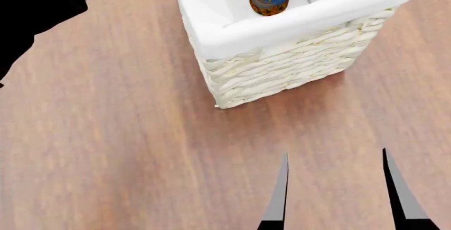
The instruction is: Pick up the alphabet soup and the cream cheese box, and put them in the basket.
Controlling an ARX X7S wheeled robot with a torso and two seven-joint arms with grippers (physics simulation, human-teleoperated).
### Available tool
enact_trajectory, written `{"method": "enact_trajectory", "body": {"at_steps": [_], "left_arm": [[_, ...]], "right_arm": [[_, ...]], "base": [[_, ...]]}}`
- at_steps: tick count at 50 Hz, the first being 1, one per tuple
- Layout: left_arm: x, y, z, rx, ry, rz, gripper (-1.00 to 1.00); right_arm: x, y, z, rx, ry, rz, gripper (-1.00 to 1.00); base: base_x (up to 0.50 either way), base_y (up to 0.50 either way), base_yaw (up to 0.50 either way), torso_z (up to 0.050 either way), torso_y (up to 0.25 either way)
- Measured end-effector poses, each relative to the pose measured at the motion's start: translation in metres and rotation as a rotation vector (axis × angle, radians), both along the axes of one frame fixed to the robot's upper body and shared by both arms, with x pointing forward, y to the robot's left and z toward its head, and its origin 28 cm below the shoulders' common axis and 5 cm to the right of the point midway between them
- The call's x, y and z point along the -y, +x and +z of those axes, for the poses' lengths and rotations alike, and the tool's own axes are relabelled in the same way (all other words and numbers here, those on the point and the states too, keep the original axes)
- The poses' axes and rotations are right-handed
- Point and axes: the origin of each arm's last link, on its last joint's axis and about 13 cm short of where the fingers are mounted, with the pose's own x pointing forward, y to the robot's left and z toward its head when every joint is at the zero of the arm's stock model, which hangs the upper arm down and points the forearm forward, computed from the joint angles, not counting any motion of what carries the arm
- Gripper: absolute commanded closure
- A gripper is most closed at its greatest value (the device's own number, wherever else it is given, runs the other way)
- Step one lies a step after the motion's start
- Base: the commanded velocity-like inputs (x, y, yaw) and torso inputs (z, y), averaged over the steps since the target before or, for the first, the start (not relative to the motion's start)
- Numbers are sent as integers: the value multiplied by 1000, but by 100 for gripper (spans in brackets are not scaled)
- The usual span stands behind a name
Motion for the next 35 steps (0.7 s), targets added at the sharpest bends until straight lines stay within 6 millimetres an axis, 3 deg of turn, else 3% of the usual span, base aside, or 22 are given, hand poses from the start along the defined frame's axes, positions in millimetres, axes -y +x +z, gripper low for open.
{"method": "enact_trajectory", "body": {"at_steps": [12,13,35], "left_arm": [[0,0,-1,0,-5,-4,100],[0,-1,-1,1,-5,-4,-100],[1,-5,6,21,-55,-31,-100]], "right_arm": [[0,-1,-1,-6,0,0,-100],[0,-1,-1,-6,0,0,-100],[0,-1,-1,-9,3,1,-100]], "base": [[0,0,0,0,1],[0,0,0,0,0],[0,0,0,0,0]]}}
